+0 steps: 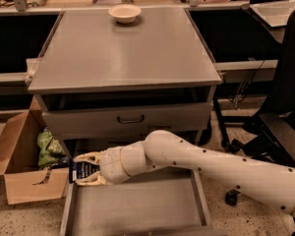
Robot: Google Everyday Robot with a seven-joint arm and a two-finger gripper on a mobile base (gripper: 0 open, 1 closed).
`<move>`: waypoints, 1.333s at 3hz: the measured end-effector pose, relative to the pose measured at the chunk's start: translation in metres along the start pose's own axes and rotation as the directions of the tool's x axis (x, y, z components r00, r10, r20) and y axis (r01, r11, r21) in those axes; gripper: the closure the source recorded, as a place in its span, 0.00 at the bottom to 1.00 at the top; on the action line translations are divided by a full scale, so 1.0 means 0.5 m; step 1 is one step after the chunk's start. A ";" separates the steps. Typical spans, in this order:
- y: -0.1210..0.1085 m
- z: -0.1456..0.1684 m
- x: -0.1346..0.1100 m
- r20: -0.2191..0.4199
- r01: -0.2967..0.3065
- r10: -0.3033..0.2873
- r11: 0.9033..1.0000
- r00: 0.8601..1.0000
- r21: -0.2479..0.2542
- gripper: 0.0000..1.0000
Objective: Pick rxbar blueberry from middle drawer and place on counter
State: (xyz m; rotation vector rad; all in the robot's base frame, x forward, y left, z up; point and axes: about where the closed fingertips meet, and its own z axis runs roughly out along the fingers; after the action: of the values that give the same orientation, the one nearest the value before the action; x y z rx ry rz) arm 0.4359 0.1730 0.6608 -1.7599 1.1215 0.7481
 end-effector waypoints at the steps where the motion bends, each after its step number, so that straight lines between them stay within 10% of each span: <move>1: -0.047 -0.087 -0.080 0.093 0.011 -0.023 0.992 0.995 0.124 1.00; 3: -0.169 -0.364 -0.211 0.182 0.038 -0.103 0.943 0.978 0.330 1.00; 4: -0.169 -0.364 -0.211 0.182 0.038 -0.103 0.943 0.978 0.330 1.00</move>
Offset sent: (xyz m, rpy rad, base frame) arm 0.0134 -0.1113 0.2188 0.3786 -0.2103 -0.1887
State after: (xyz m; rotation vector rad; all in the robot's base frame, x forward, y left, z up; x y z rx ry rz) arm 0.4744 0.0638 0.8556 -1.4083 0.9795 0.6366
